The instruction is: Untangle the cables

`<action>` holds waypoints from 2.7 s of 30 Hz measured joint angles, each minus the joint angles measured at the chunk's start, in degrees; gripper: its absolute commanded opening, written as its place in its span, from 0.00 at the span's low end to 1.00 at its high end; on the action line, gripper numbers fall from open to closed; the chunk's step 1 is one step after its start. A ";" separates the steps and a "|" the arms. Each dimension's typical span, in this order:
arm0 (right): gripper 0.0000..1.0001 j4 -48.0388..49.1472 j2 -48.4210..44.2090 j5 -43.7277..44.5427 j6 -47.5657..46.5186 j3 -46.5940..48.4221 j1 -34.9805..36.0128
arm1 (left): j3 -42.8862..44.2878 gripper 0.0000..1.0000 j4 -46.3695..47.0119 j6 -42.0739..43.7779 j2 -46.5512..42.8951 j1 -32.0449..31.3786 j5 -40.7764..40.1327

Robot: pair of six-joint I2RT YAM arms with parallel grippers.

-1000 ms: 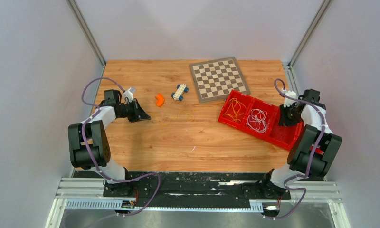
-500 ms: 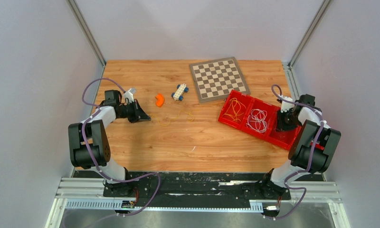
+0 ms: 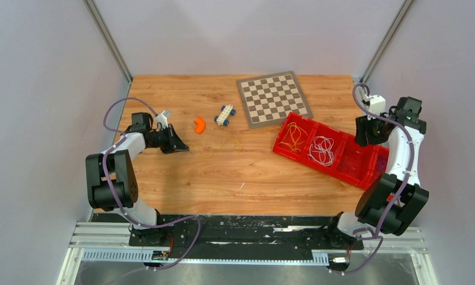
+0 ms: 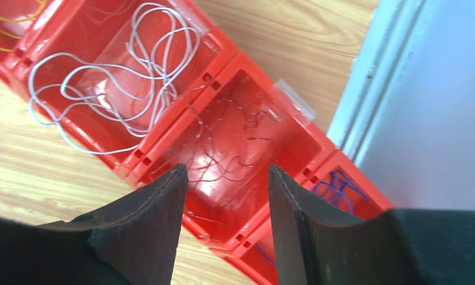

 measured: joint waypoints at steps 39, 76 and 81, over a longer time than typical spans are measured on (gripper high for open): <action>0.00 -13.11 9.09 1.86 -7.28 -1.16 -0.74 | -0.07 0.00 0.22 -0.02 0.00 -0.48 0.42; 0.87 -20.87 6.62 -9.60 1.53 17.90 10.25 | -0.26 0.14 0.28 0.02 10.10 -22.43 7.41; 0.89 -14.43 4.02 -13.16 5.90 11.13 24.20 | 2.32 0.63 -0.39 -0.74 10.45 -23.96 9.44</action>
